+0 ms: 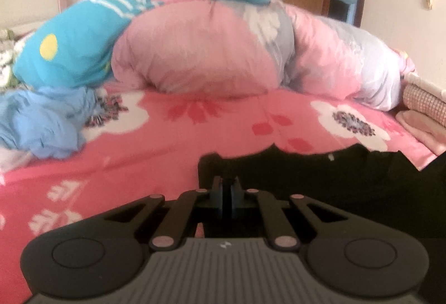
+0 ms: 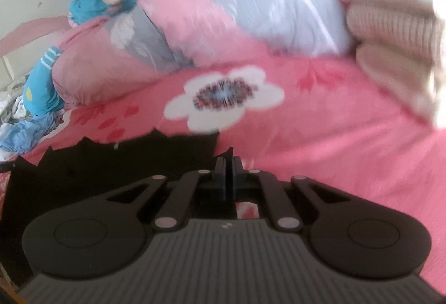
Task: Fold clothes
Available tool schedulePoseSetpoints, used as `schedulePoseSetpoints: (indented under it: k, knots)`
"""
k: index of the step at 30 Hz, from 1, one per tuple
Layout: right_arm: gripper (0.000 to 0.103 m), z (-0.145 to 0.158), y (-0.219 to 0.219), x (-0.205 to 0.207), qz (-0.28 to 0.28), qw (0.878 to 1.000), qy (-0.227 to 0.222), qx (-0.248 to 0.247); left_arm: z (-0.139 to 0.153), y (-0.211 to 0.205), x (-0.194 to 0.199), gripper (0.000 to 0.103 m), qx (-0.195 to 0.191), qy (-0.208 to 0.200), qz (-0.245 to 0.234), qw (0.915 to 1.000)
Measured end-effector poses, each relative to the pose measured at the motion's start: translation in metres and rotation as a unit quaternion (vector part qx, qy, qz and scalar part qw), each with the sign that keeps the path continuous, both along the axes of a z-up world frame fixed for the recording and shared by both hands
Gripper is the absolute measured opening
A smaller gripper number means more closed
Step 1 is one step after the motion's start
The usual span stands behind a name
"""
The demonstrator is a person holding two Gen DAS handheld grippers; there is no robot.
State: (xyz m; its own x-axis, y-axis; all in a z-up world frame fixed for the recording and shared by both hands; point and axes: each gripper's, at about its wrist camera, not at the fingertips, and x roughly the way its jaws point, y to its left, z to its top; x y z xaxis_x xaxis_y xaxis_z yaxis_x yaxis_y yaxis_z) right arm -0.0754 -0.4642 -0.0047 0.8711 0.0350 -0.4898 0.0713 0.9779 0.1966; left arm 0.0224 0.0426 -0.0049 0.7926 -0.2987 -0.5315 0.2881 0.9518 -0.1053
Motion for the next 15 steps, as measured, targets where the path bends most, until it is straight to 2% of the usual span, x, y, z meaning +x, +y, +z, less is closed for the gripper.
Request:
schedulePoseSetpoints:
  k: [8,15]
  knots:
    - [0.002,0.029,0.011,0.012,0.002,0.999,-0.039,-0.037,0.016,0.0,0.002,0.005,0.013,-0.033,0.013,0.9993]
    - [0.002,0.039,0.012,0.044,0.007,0.998,-0.049,-0.045,0.016,-0.001,0.028,0.005,0.021,-0.039,0.022,0.9988]
